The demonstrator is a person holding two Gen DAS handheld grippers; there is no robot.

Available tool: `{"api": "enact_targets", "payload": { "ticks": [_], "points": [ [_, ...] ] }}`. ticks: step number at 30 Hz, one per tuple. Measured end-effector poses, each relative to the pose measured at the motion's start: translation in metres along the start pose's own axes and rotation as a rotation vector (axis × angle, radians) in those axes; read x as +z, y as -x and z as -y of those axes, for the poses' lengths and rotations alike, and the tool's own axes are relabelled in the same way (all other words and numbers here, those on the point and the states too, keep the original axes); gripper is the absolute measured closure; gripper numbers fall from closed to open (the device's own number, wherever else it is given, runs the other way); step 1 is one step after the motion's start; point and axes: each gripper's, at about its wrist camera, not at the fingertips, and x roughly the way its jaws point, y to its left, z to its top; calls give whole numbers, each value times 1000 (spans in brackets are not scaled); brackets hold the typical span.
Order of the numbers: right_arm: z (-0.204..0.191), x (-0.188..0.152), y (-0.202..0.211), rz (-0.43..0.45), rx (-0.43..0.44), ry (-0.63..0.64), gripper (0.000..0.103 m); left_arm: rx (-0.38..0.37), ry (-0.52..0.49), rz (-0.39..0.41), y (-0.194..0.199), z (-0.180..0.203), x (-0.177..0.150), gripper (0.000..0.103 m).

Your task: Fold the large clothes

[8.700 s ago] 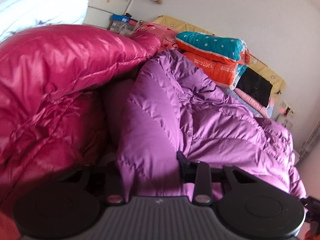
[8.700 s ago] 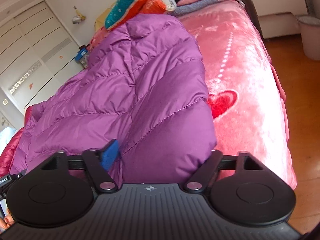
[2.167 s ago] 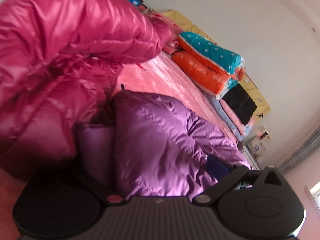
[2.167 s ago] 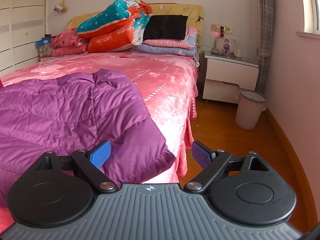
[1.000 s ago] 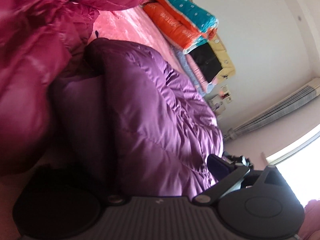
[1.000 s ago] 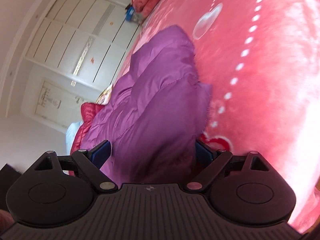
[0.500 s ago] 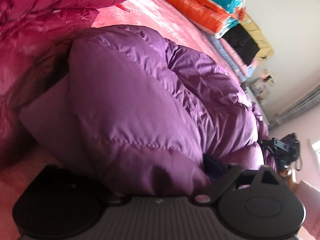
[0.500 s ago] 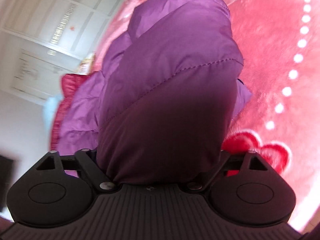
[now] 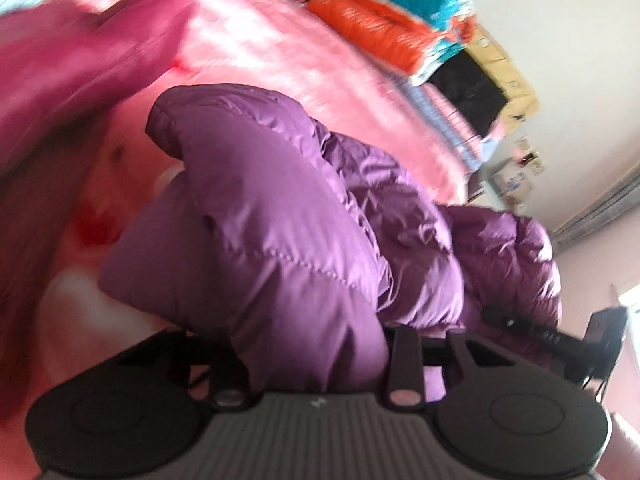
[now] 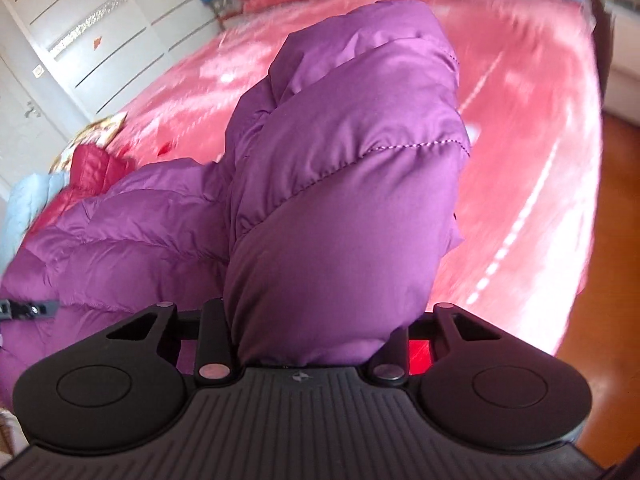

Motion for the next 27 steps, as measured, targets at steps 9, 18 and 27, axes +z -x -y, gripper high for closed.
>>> {"api": "enact_targets", "payload": {
  "ticks": [9, 18, 27],
  "points": [
    [14, 66, 30, 258, -152, -42, 57, -78, -317, 121, -79, 79, 121, 67],
    [35, 140, -38, 438, -310, -37, 56, 27, -464, 224, -207, 102, 178, 64],
    [73, 132, -120, 348, -467, -39, 44, 229, -533, 237, -288, 91, 163, 30]
  ]
}}
